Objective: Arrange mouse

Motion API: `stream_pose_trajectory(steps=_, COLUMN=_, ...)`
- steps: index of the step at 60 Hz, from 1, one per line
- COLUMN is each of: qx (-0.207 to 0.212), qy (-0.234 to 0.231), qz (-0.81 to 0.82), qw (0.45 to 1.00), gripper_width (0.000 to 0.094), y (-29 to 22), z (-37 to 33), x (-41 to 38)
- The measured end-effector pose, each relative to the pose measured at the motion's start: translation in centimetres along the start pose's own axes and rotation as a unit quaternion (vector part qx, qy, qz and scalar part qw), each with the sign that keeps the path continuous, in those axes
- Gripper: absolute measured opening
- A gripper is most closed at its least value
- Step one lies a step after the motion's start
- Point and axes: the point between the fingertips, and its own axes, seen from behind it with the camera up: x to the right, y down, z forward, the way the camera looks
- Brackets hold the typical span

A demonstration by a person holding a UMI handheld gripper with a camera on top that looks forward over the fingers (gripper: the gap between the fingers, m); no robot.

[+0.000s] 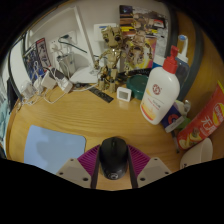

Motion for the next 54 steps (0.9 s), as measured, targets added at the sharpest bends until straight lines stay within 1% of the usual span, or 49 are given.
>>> stream_pose_trajectory(steps=2, qx=0.0, qy=-0.001, qz=-0.002, qw=1.0, gripper_width=0.0469, y=-0.1, z=0.1, x=-0.1)
stream_pose_trajectory(steps=6, qx=0.001, qy=0.0, qz=0.002, qw=1.0, gripper_width=0.0435, y=-0.2, z=0.1, x=-0.1)
stream_pose_trajectory(steps=8, qx=0.003, qy=0.0, qz=0.001, qw=1.0, gripper_width=0.0394, y=-0.2, z=0.1, x=-0.1)
stream_pose_trajectory(steps=9, qx=0.005, qy=0.0, qz=0.004, qw=1.0, gripper_width=0.0394, y=-0.2, z=0.1, x=-0.1)
stream_pose_trajectory(steps=12, qx=0.009, qy=0.002, qz=0.01, qw=1.0, gripper_width=0.0328, y=-0.2, z=0.0, x=-0.1)
stream_pose_trajectory(steps=17, qx=0.013, qy=0.01, qz=0.012, qw=1.0, gripper_width=0.0317, y=-0.2, z=0.0, x=0.0)
stream_pose_trajectory(steps=18, qx=0.014, qy=0.011, qz=0.013, qw=1.0, gripper_width=0.0295, y=-0.3, z=0.0, x=0.0)
stream_pose_trajectory(steps=22, qx=0.009, qy=0.021, qz=0.023, qw=0.999, gripper_width=0.0296, y=-0.1, z=-0.2, x=0.1)
stream_pose_trajectory(steps=25, qx=0.014, qy=0.028, qz=0.034, qw=0.999, gripper_width=0.0295, y=-0.6, z=-0.8, x=0.2)
stream_pose_trajectory(steps=29, qx=0.037, qy=0.04, qz=0.042, qw=0.998, gripper_width=0.0294, y=-2.7, z=-2.7, x=0.1)
stream_pose_trajectory(steps=35, qx=0.094, qy=0.052, qz=0.048, qw=0.993, gripper_width=0.0294, y=-8.0, z=-7.3, x=-1.1)
stream_pose_trajectory(steps=39, qx=0.132, qy=0.054, qz=0.053, qw=0.988, gripper_width=0.0295, y=-11.7, z=-10.7, x=-3.2)
stream_pose_trajectory(steps=43, qx=0.16, qy=0.043, qz=0.049, qw=0.985, gripper_width=0.0295, y=-14.1, z=-13.4, x=-5.8)
stream_pose_trajectory(steps=46, qx=0.173, qy=0.027, qz=0.049, qw=0.983, gripper_width=0.0293, y=-15.2, z=-14.8, x=-8.3)
stream_pose_trajectory(steps=50, qx=0.178, qy=0.011, qz=0.048, qw=0.983, gripper_width=0.0294, y=-15.3, z=-15.8, x=-12.2)
stream_pose_trajectory(steps=54, qx=0.171, qy=0.002, qz=0.035, qw=0.985, gripper_width=0.0295, y=-14.6, z=-15.3, x=-15.2)
